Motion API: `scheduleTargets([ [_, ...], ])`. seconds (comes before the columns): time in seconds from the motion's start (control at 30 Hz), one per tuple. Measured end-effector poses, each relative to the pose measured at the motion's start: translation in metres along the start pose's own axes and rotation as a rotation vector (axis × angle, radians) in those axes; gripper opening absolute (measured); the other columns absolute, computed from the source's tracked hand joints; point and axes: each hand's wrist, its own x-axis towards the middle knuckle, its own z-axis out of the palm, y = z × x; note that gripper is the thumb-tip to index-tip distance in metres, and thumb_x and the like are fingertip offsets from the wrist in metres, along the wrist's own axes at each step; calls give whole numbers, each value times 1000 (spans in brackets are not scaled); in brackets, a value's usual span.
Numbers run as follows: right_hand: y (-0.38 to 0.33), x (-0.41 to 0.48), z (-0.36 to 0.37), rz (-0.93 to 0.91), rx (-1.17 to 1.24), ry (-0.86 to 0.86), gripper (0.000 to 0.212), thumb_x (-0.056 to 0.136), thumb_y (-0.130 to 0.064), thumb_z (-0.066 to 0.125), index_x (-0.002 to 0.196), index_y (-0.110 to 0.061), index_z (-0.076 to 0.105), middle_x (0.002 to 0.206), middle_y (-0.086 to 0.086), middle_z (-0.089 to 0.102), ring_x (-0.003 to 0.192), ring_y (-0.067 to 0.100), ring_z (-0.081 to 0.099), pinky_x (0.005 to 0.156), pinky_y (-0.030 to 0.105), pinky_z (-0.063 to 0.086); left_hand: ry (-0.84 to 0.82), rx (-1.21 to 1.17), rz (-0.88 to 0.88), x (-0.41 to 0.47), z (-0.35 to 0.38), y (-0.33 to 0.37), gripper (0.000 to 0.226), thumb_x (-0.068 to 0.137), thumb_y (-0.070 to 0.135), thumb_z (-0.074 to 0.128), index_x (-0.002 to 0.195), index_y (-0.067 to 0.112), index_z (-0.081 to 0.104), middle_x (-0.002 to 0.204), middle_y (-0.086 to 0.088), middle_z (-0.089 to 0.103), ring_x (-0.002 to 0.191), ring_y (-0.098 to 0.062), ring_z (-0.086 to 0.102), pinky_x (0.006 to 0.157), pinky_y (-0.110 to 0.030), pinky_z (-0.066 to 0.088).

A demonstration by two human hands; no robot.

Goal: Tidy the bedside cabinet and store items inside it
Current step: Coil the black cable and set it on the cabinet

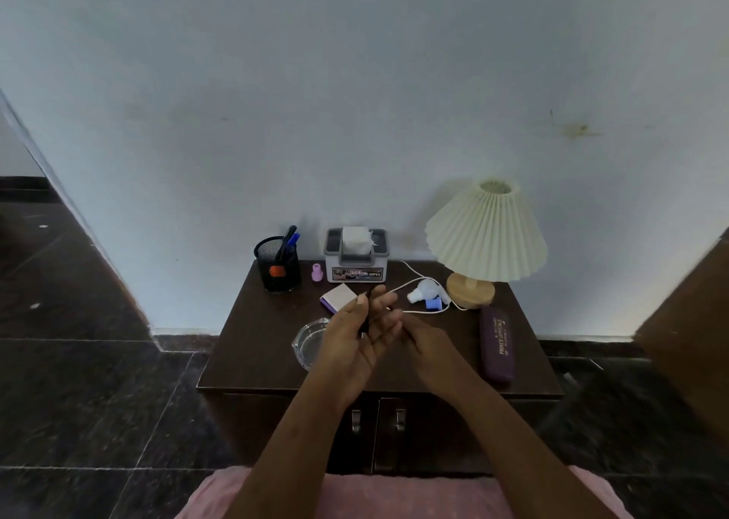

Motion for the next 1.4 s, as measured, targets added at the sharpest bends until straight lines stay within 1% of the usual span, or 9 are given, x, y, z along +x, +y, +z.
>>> scheduleTargets([
  [0.23,-8,20,13,-141,-88,-92,23,95,-25,45,110,-21,61,101,3,71,90,19,66,78,38,51,108,71,149,20,-11,1,30,101,10,35,127,6,51,104,-2,71,101,-10,66,85,-22,55],
  [0.37,-13,27,13,-194,-230,-149,26,93,-37,45,104,-22,64,95,3,70,84,18,64,74,38,50,202,390,289,24,-19,6,29,100,8,39,124,12,54,95,10,71,93,-2,60,79,-13,48],
  [0.5,-20,27,2,-235,-213,-171,32,88,-45,47,96,-22,67,91,-2,70,82,12,62,74,35,49,254,912,345,26,-34,9,24,99,9,40,108,16,61,104,7,69,108,-16,59,97,-34,46],
  [0.6,-22,22,-16,-238,-121,-114,27,88,-42,52,98,-24,70,86,-9,70,80,5,62,73,24,48,206,1091,213,23,-33,6,32,99,13,43,127,22,55,121,2,64,117,-15,55,104,-34,41],
  [0.67,-17,19,-27,-242,-52,-51,14,89,-29,61,94,-22,71,75,-15,65,76,-1,60,68,14,43,118,1047,72,17,-24,3,37,99,14,43,136,17,48,120,1,60,110,-11,56,95,-23,46],
  [0.8,-10,17,-42,-211,101,125,3,82,-15,71,79,-15,72,72,-19,65,75,-6,61,69,8,42,-121,748,-175,6,-6,1,27,101,8,34,107,13,60,62,0,62,48,-8,59,51,-12,43],
  [0.97,-6,18,-43,-121,373,228,5,81,-13,71,76,-14,71,76,-2,70,73,5,62,69,16,47,-302,378,-282,1,-8,4,35,99,10,31,125,-5,51,49,0,45,31,-5,30,86,-30,54],
  [1.1,4,27,-36,-49,399,282,16,87,-21,64,72,-16,68,67,-8,62,66,1,53,64,14,41,-367,227,-280,-1,-9,9,41,92,18,36,124,0,56,47,4,38,29,-1,27,78,-24,56],
  [1.4,-9,26,3,-44,197,-30,35,96,-14,47,69,-34,55,61,-18,57,63,-9,52,59,10,36,-134,-5,24,9,-9,10,37,101,15,28,127,2,51,48,1,42,31,-5,33,85,-22,56],
])
